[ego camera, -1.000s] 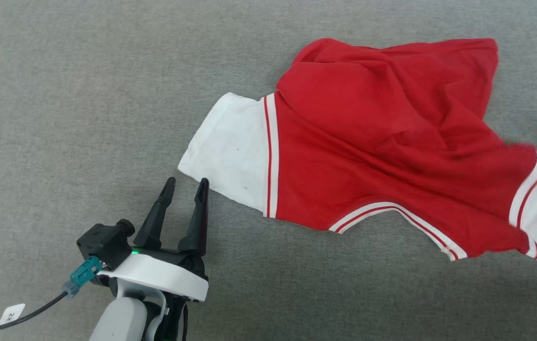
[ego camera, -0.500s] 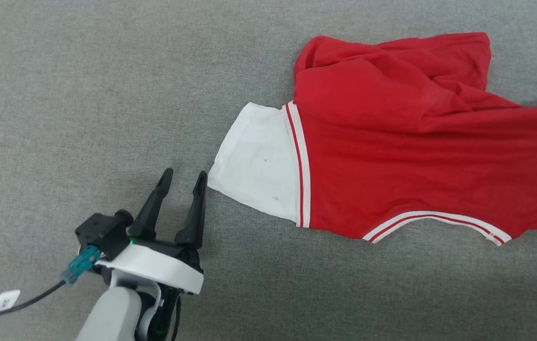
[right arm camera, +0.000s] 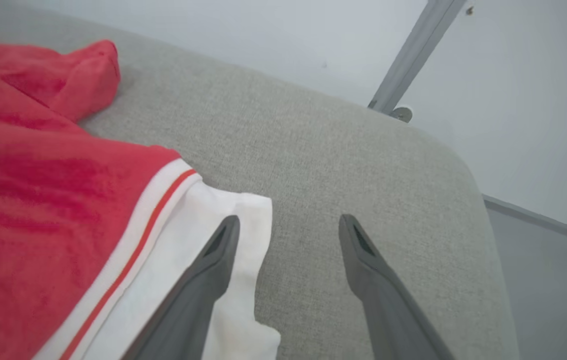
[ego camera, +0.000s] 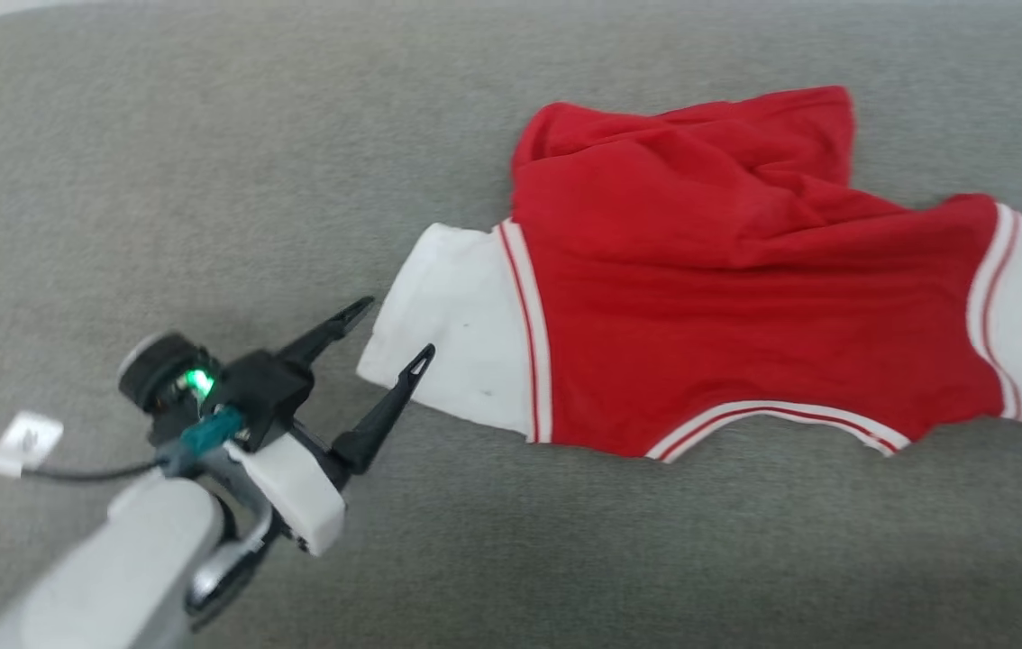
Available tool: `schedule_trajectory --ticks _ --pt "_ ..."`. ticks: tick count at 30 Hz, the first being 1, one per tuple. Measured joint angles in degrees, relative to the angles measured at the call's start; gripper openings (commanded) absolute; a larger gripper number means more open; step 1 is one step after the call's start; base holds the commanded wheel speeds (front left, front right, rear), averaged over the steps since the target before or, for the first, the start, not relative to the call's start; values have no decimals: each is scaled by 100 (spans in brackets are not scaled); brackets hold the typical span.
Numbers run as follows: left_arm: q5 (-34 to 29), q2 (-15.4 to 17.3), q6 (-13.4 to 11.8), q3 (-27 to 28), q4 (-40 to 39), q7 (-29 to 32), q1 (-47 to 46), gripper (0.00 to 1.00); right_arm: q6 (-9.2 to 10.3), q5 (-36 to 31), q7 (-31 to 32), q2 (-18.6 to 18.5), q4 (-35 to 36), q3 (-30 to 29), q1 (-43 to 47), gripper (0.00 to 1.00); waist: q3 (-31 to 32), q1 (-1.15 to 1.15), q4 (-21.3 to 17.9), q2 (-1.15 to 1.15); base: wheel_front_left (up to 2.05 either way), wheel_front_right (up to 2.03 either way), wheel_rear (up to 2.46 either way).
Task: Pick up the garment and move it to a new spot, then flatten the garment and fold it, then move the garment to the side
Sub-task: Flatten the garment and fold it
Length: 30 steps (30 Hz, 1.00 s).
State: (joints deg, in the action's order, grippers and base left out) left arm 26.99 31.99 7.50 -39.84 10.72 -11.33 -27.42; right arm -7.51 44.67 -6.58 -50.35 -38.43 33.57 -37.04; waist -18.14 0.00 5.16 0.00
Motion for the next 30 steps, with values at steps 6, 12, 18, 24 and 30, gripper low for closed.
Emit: schedule_trajectory --ticks 6,12,18,24,30 --pt "711 1090 0 -1517 -560 996 -965 100 1 -4 -513 196 377 -587 332 100 67 0 -365 0 0 0 0" --pt "1601 1747 5 -3040 -917 1802 -1866 100 1 -344 -552 583 849 -882 776 100 -1 0 -810 0 0 0 0" --pt "1834 2015 5 -3336 -784 2142 -2190 100 1 -619 -469 836 1211 -1235 1037 100 -180 0 -1202 0 0 0 0" --pt "1646 2100 5 -3318 -690 2345 -2043 100 1 -804 -242 922 1613 -1501 1284 100 -384 0 -1426 0 0 0 0" --pt "1449 2024 15 -3277 -546 2290 -2007 81 1 -872 141 877 2117 -1543 1480 100 -479 0 -1439 0 0 0 0"
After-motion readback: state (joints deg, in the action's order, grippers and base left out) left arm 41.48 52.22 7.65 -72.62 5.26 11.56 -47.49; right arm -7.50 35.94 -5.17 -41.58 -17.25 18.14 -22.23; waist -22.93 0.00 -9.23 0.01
